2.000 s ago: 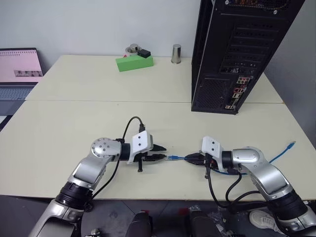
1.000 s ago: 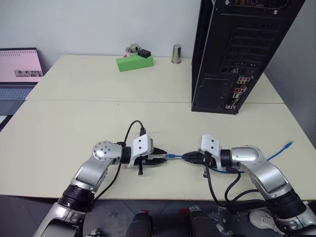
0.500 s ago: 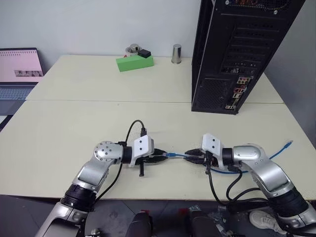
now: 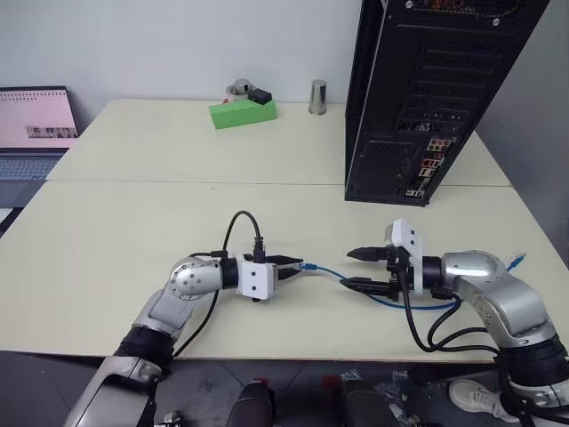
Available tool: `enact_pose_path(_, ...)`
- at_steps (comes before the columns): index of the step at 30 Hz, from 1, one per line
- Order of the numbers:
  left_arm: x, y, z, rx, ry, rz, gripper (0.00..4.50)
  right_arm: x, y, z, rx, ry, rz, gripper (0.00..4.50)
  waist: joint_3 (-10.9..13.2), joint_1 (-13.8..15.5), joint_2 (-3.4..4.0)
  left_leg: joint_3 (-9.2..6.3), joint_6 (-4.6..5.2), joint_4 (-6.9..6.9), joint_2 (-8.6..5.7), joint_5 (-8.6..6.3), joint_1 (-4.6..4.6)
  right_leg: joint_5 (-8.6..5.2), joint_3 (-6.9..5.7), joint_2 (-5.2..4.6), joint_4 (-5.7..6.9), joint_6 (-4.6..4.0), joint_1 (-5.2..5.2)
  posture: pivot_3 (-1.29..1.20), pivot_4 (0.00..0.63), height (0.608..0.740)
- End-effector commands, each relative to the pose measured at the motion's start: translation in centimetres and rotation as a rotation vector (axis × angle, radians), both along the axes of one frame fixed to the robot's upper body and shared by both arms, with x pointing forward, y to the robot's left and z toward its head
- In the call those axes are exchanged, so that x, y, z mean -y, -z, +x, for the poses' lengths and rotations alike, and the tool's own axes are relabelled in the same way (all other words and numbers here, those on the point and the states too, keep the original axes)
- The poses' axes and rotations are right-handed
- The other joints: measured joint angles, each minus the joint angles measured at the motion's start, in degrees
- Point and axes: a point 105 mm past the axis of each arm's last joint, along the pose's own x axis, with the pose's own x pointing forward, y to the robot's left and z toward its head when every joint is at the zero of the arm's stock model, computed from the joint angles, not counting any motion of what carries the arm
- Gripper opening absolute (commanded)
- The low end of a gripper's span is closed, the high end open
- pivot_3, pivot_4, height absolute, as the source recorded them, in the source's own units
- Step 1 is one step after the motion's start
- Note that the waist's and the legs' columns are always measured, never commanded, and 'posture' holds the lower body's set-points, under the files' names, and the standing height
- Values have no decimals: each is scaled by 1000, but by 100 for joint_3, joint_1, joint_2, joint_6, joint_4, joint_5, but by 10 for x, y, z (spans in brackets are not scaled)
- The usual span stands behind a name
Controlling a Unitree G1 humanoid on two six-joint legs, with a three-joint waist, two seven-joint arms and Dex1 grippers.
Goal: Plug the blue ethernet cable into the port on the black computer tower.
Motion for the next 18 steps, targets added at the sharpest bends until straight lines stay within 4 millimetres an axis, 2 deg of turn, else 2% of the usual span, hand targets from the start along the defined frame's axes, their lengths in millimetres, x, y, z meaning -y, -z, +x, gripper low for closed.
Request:
enact_pose_path(1, 0, -22, -7, 237, 80, -37, 254, -10, -14, 0, -5, -2, 72, 3329, 0, -4, 0, 1, 0, 0, -1, 0, 0, 0, 1, -1, 0, 0, 0, 0, 150, 740)
enact_pose_path(5, 0, -26, -11, 317, 114, -59, 254, -19, -16, 1, -35, -9, 120, 3329, 0, -9, 1, 1, 0, -1, -1, 0, 2, 1, 0, -1, 2, 1, -1, 0, 150, 740)
enact_pose_path(12, 1, -27, -13, 356, 125, -74, 254, -23, -20, 2, -53, -30, 149, 3329, 0, -5, 1, 0, 0, -1, -1, 0, 1, 1, -2, -1, 3, 2, -1, 0, 150, 740)
enact_pose_path(15, 1, -30, -13, 372, 122, -84, 254, -24, -21, 2, -73, -39, 160, 2806, 0, -8, 1, 0, 0, -1, -1, 0, 1, 1, -2, -1, 3, 2, -1, 0, 150, 740)
enact_pose_path(18, 2, -31, -14, 381, 123, -91, 254, -25, -21, 3, -83, -35, 172, 2061, 0, -10, 1, 0, 0, -1, -1, 0, 1, 1, -2, -1, 4, 2, -1, 0, 150, 740)
